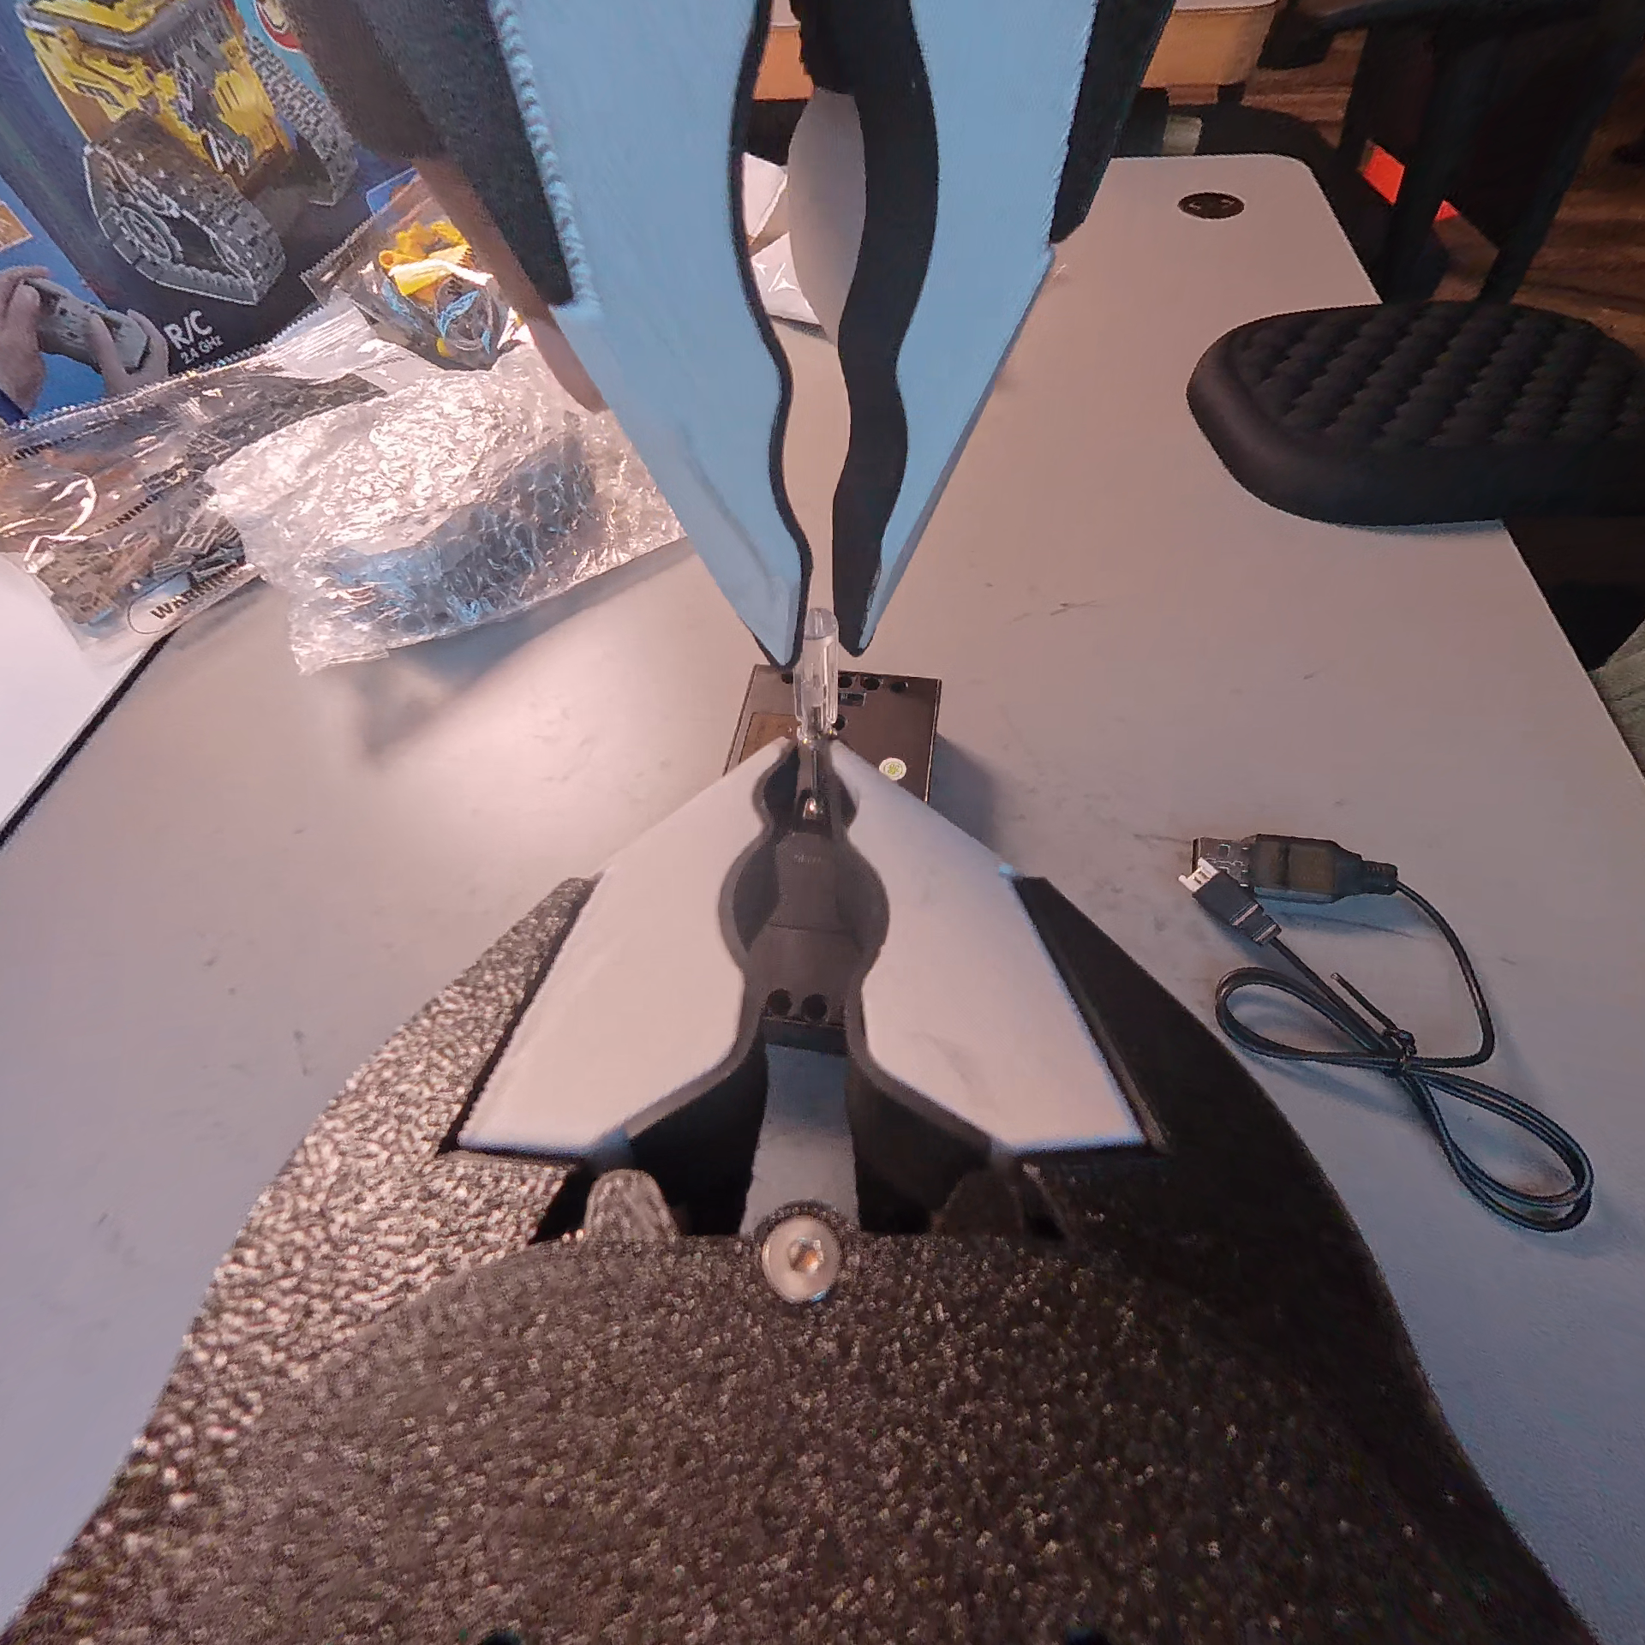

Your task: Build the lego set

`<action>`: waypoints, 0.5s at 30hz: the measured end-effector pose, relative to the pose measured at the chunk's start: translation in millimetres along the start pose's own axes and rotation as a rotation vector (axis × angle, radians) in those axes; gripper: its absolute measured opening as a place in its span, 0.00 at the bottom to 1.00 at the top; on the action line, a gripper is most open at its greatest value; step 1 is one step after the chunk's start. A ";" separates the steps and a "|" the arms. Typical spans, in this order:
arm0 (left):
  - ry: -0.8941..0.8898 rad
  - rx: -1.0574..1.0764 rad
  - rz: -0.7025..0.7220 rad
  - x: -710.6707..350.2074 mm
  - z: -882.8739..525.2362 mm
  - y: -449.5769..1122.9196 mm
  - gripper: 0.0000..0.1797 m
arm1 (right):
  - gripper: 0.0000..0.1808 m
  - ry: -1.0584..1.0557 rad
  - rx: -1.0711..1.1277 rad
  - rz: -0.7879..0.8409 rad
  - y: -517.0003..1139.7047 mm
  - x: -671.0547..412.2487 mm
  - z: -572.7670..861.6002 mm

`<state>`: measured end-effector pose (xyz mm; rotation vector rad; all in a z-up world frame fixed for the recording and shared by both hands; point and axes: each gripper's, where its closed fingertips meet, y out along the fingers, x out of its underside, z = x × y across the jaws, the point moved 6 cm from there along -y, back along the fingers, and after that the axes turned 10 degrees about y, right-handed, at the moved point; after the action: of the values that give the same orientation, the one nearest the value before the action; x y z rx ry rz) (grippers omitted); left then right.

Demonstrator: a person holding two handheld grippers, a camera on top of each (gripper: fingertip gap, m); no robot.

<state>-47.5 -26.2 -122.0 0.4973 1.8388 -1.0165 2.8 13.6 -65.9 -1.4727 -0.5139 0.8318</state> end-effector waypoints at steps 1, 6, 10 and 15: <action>0.001 0.001 0.005 -0.7 0.2 0.2 0.07 | 0.04 -0.006 0.001 0.002 0.0 -0.6 -0.7; 0.020 0.023 0.017 -5.4 3.4 6.4 0.07 | 0.04 -0.054 -0.006 0.017 1.2 -6.3 -1.7; -0.006 -0.006 0.010 -5.8 -0.3 8.0 0.05 | 0.04 -0.076 0.017 -0.015 0.9 -6.6 0.4; -0.042 -0.051 -0.003 -5.2 -2.6 8.1 0.05 | 0.12 0.345 0.015 -0.035 -4.6 -3.5 6.3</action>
<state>-40.8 -18.9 -120.3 0.4401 1.8241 -0.9723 -3.3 15.5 -60.3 -1.5487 -0.2720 0.5364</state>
